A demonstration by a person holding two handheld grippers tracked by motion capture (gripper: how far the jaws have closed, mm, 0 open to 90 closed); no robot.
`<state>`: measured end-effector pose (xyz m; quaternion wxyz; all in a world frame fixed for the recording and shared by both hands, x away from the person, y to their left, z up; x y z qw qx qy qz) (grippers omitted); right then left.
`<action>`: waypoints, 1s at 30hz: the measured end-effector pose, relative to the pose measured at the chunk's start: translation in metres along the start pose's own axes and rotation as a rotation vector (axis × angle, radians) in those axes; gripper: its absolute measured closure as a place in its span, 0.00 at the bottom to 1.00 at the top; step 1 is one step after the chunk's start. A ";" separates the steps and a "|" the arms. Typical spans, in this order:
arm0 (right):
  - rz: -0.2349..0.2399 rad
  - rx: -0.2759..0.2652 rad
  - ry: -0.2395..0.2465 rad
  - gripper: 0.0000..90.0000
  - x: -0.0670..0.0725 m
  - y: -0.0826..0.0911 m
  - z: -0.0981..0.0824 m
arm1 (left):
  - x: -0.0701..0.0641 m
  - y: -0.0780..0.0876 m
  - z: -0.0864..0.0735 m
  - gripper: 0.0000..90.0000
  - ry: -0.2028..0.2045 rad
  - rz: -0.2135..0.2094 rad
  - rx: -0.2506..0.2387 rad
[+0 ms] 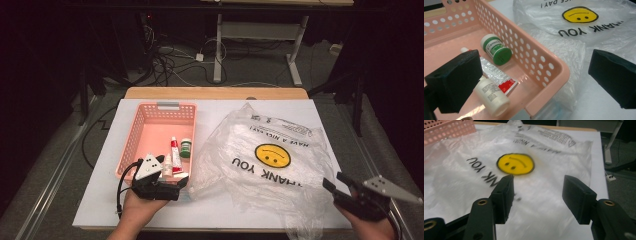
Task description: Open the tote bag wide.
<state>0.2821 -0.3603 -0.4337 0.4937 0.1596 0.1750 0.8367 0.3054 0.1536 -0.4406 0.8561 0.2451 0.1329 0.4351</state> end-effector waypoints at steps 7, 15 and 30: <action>-0.024 0.034 0.014 0.43 -0.043 -0.057 0.032 | 0.003 0.006 -0.008 0.00 0.030 0.000 -0.009; -0.044 0.080 -0.039 0.32 -0.086 -0.111 0.060 | 0.006 0.014 -0.012 0.00 0.037 0.017 -0.012; 0.076 0.336 -0.080 0.31 -0.119 -0.182 0.040 | 0.002 0.007 -0.011 0.00 0.028 0.011 -0.005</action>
Point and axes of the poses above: each handheld gripper's, and its own axes: y roughly backward along the jaws, z roughly out of its top, x roughly to its left, the point moved 3 cm from there along -y, roughly forward along the jaws, and after that the axes turned 6 degrees about z, right-handed, at the moved point
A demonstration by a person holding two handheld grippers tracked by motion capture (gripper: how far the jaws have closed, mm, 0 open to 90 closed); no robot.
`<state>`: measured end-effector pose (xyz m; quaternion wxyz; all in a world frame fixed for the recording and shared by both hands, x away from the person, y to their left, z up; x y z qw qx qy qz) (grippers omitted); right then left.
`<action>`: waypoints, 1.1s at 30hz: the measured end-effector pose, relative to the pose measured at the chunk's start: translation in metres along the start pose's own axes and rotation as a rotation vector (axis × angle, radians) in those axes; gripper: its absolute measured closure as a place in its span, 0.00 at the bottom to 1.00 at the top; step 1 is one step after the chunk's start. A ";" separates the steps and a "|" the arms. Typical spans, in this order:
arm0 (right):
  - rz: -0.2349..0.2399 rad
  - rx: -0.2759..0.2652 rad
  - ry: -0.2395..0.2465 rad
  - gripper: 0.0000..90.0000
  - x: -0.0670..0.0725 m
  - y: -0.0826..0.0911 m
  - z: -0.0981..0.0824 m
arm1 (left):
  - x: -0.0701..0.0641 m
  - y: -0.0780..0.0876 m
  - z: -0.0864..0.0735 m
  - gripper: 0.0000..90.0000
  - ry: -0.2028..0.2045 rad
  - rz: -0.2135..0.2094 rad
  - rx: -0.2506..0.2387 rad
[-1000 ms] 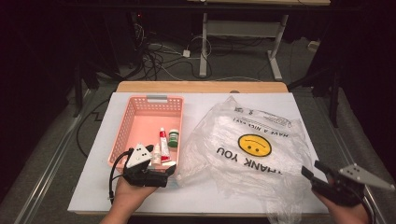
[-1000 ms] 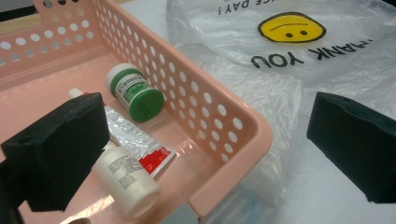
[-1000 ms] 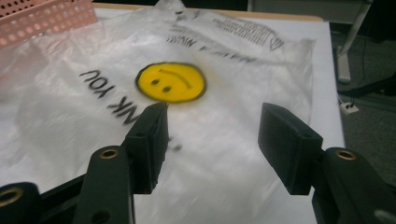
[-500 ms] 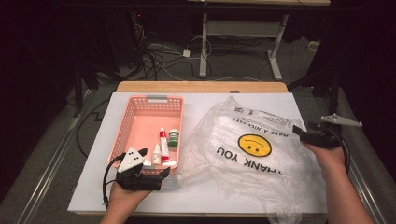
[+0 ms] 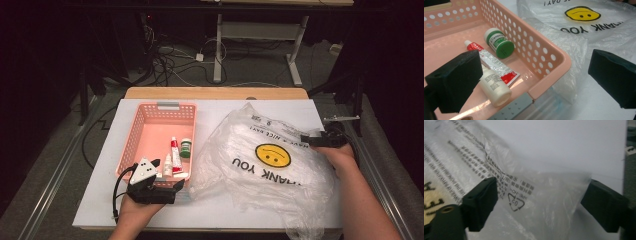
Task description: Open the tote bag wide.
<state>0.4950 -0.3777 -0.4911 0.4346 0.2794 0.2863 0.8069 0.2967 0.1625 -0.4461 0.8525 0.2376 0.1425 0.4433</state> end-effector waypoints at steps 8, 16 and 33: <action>-0.044 -0.018 0.089 0.91 0.006 0.006 -0.013 | -0.003 0.000 0.002 0.00 -0.007 -0.004 -0.007; -0.058 -0.053 0.087 1.00 0.009 0.013 -0.010 | -0.005 -0.002 0.003 0.00 -0.013 -0.015 -0.005; -0.289 -0.285 -0.211 1.00 -0.042 0.039 0.013 | -0.002 -0.004 0.003 0.00 -0.025 -0.020 -0.014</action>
Point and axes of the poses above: each handheld gripper's, and its own axes: y roughly backward along the jaws, z roughly out of its top, x roughly to its left, the point moved 3 cm from there along -y, roughly forward along the jaws, and after that the axes turned 6 degrees about z, right-handed, at the moved point
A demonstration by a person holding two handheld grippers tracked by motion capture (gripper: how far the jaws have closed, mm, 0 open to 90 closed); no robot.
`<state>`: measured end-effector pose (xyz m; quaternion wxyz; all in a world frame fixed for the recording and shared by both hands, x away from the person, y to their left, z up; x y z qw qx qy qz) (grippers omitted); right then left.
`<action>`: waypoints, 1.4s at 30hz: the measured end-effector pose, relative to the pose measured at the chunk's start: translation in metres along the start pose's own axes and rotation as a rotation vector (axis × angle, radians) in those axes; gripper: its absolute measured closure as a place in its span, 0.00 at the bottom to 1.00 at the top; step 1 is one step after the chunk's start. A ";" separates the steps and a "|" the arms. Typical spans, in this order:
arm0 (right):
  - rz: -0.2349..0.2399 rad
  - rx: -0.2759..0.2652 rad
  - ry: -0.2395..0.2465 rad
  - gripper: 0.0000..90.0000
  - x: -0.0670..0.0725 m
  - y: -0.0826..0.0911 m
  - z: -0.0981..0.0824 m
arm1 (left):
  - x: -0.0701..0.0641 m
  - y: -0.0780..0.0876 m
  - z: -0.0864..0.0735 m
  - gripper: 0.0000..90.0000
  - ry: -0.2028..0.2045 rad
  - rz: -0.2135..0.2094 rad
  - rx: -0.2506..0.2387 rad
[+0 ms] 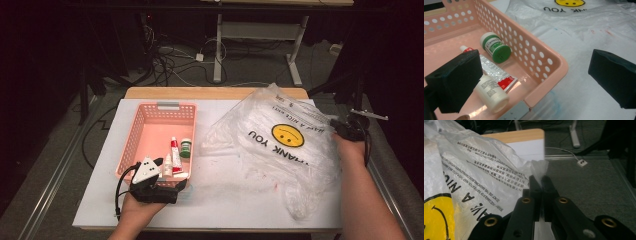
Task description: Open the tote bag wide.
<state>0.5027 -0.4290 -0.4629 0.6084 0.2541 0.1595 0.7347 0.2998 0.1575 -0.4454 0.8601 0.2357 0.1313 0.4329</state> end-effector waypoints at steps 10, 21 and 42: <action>-0.027 0.014 -0.050 1.00 -0.012 0.018 -0.034 | 0.007 -0.001 0.001 0.00 0.016 0.037 -0.016; 0.009 0.001 0.064 0.61 0.016 0.061 -0.053 | 0.005 -0.001 0.003 0.00 0.026 0.004 -0.061; 0.234 -0.021 0.199 0.26 0.069 0.119 -0.087 | 0.008 -0.002 0.000 0.00 0.035 0.014 -0.039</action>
Point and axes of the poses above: each handheld gripper's, and its own axes: y roughly backward along the jaws, z roughly out of its top, x roughly to its left, the point moved 3 cm from there along -y, roughly forward along the jaws, and after that the axes turned 6 degrees about z, right-handed, at the moved point
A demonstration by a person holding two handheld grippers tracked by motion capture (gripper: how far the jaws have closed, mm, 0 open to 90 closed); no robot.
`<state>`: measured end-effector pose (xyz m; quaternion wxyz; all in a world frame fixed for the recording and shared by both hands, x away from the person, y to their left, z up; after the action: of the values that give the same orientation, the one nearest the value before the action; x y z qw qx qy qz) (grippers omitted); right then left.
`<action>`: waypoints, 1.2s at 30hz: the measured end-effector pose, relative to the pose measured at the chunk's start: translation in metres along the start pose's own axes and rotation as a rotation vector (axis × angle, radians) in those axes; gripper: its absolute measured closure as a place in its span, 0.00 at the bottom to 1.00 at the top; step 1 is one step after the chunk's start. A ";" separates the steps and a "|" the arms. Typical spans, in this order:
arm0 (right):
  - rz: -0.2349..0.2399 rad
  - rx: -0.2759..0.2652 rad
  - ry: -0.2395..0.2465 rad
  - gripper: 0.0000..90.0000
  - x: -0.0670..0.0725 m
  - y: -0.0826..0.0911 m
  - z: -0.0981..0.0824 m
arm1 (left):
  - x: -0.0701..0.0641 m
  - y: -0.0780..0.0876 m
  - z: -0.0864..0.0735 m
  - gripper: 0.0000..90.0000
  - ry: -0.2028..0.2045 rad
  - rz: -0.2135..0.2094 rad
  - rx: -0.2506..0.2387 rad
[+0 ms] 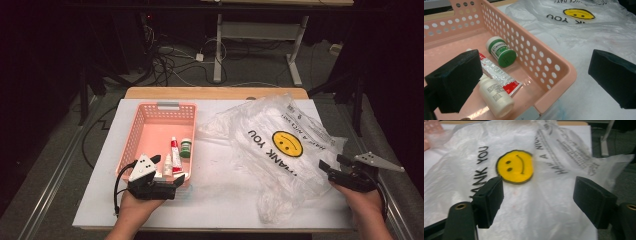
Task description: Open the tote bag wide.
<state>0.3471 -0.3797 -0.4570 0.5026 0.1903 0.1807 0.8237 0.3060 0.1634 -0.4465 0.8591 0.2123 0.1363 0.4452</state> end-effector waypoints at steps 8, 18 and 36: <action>0.081 0.017 0.046 0.13 0.033 -0.010 -0.005 | -0.002 0.001 -0.002 0.00 -0.028 0.004 0.012; 0.143 0.012 0.094 0.00 0.067 -0.025 0.007 | -0.002 0.003 -0.002 0.00 -0.022 0.003 0.002; 0.227 0.039 0.179 0.01 0.102 -0.074 0.041 | -0.002 0.004 0.012 0.00 -0.020 0.016 -0.012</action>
<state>0.3801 -0.2523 -0.4444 0.3844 0.1450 0.2183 0.8852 0.3068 0.1607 -0.4343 0.8582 0.2128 0.1231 0.4507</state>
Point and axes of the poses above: each handheld gripper's, and its own axes: y roughly backward along the jaws, z roughly out of its top, x roughly to its left, the point moved 3 cm from there along -y, roughly forward along the jaws, and after that the axes turned 6 degrees about z, right-handed, at the moved point
